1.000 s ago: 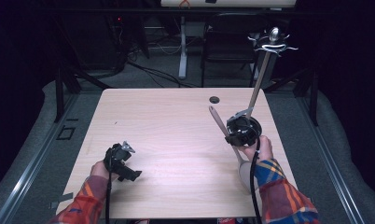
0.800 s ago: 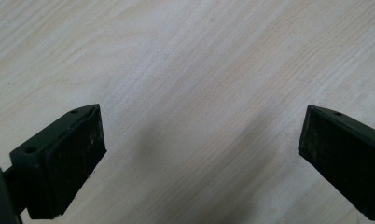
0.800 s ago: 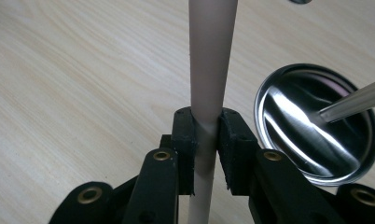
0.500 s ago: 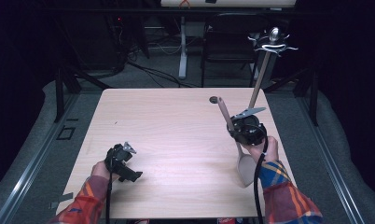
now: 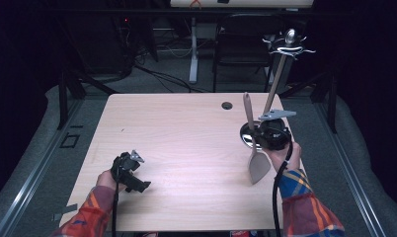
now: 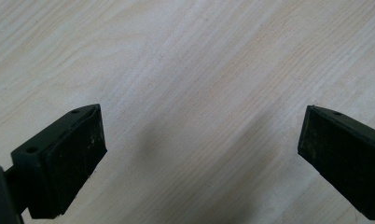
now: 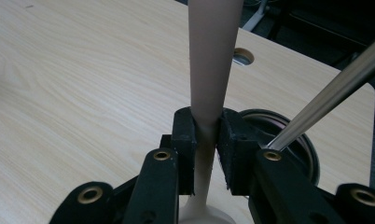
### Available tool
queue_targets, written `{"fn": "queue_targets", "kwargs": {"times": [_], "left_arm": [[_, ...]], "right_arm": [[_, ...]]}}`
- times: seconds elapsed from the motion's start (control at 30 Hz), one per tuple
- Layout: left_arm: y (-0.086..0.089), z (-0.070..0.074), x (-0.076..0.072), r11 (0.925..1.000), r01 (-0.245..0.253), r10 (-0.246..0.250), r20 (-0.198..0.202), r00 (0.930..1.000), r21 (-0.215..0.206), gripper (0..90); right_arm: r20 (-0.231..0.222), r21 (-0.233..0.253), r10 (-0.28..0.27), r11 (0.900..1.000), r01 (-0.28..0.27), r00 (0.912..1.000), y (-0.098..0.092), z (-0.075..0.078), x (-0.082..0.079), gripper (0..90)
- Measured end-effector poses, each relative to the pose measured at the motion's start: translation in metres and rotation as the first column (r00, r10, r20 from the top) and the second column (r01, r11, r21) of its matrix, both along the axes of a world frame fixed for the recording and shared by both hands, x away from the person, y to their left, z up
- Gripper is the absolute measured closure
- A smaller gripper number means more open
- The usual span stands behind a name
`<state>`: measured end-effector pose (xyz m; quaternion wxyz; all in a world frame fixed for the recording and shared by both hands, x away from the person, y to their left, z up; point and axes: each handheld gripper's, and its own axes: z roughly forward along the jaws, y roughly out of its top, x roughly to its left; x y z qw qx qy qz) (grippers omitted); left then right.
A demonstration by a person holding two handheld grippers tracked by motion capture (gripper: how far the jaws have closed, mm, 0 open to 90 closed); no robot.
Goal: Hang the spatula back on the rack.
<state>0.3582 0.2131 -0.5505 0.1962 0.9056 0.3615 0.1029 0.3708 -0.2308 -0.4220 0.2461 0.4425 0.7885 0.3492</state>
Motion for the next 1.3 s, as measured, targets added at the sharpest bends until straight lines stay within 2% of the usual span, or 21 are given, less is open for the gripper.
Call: {"fn": "queue_targets", "kwargs": {"times": [0.27, 0.3, 0.6, 0.8, 0.9, 1.07, 1.3], "left_arm": [[-0.001, 0.000, 0.000, 1.0000, 0.002, -0.002, 0.007, 1.0000, 0.003, 0.6], [-0.001, 0.000, 0.000, 1.0000, 0.003, -0.003, 0.008, 1.0000, 0.003, 0.6], [-0.002, -0.001, 0.000, 1.0000, 0.006, -0.006, 0.001, 1.0000, 0.002, 0.7], [-0.002, -0.001, 0.000, 1.0000, 0.007, -0.007, -0.003, 1.0000, 0.002, 0.7], [-0.002, -0.002, 0.000, 0.9999, 0.012, -0.012, -0.005, 0.9999, 0.008, 1.0], [-0.003, -0.002, 0.000, 0.9998, 0.011, -0.011, -0.004, 0.9999, 0.014, 1.5], [-0.003, -0.002, 0.000, 0.9999, 0.013, -0.013, -0.002, 0.9999, 0.011, 1.5]], "right_arm": [[0.048, 0.014, -0.027, 1.000, 0.026, 0.9985, -0.005, 0.007, -0.002, 77.3], [0.072, 0.024, -0.041, 0.999, 0.039, 0.9966, -0.008, 0.010, -0.003, 77.4], [0.117, 0.041, -0.093, 0.995, 0.088, 0.9887, -0.017, 0.018, -0.003, 77.3], [0.136, 0.069, -0.116, 0.992, 0.108, 0.9839, -0.024, 0.025, -0.001, 77.3], [0.148, 0.069, -0.131, 0.990, 0.122, 0.9803, -0.027, 0.027, 0.000, 77.3], [0.148, 0.074, -0.138, 0.989, 0.128, 0.9793, -0.032, 0.032, 0.002, 77.3], [0.171, 0.068, -0.170, 0.985, 0.161, 0.9704, -0.038, 0.038, 0.006, 77.3]]}}
